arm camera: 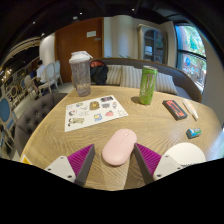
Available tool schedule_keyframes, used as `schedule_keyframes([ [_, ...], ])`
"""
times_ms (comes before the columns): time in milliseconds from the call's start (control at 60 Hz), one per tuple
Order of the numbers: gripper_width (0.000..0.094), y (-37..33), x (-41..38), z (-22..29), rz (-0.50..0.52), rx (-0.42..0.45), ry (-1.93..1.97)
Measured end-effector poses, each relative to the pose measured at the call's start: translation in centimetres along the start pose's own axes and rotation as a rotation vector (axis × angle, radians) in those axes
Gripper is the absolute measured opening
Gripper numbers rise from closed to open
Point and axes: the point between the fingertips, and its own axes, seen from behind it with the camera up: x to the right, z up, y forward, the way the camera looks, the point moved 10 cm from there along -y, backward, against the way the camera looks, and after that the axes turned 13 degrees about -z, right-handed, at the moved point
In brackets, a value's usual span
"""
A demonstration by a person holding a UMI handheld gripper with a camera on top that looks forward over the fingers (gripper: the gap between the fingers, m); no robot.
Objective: Arrange mouse
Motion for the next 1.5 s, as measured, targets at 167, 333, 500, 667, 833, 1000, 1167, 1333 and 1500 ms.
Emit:
schedule_keyframes([
  [167,0.0610,1.7,-0.6,1.2,-0.012,0.019,0.010],
  [333,0.0429,1.4,-0.5,1.1,-0.019,0.025,0.032],
  [500,0.0398,-5.8,2.4,4.6,-0.028,0.258,0.021],
  [667,0.0396,-13.5,11.2,6.3,-0.131,0.388,0.075],
  [833,0.0394,-11.8,19.3,0.0,-0.289,0.243,0.135],
  [1000,0.0397,-7.1,19.7,-5.4,-0.251,0.063,0.140],
  [1167,0.0455,-5.6,20.0,-7.4,-0.235,0.002,0.151],
  [1333,0.0870,-6.1,20.2,-6.8,-0.173,0.004,0.215],
  [1500,0.0841,-11.2,20.7,-6.9,-0.143,0.097,0.253],
])
